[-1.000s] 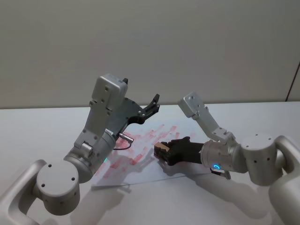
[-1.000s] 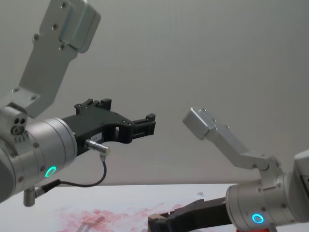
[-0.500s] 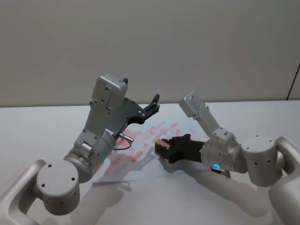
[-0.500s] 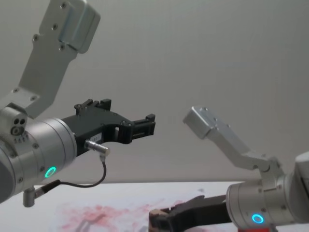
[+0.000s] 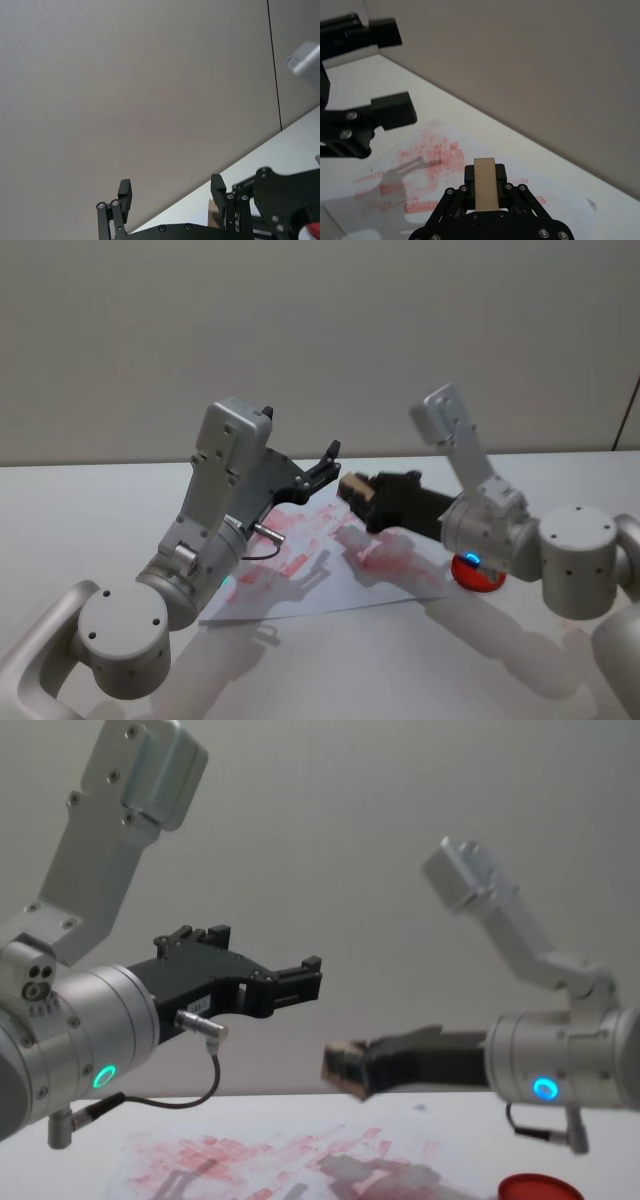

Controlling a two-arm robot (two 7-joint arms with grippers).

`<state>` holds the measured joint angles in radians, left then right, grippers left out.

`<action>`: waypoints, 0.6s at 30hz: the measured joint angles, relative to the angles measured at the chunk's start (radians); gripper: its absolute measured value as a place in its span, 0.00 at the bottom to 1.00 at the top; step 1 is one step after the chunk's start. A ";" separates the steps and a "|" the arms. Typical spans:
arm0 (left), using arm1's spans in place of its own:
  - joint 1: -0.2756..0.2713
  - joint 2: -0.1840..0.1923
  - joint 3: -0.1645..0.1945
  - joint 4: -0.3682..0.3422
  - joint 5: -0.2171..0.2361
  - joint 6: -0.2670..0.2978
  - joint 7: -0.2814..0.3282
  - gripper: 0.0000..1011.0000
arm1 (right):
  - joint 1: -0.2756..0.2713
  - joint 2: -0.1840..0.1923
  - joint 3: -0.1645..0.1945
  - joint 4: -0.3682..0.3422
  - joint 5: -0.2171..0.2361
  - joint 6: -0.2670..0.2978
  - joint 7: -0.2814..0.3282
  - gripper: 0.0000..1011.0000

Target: Use the one hand to pick up the stamp and affix it onto the A4 paper.

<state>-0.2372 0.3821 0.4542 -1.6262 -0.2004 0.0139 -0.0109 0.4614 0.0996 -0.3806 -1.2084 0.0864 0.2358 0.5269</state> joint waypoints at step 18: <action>0.000 0.000 0.000 0.000 0.000 0.000 0.000 0.99 | -0.152 0.104 0.065 -0.264 0.125 0.014 -0.220 0.22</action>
<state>-0.2372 0.3821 0.4542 -1.6262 -0.2004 0.0139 -0.0109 0.3090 0.2037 -0.3152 -1.4723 0.2112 0.2500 0.3070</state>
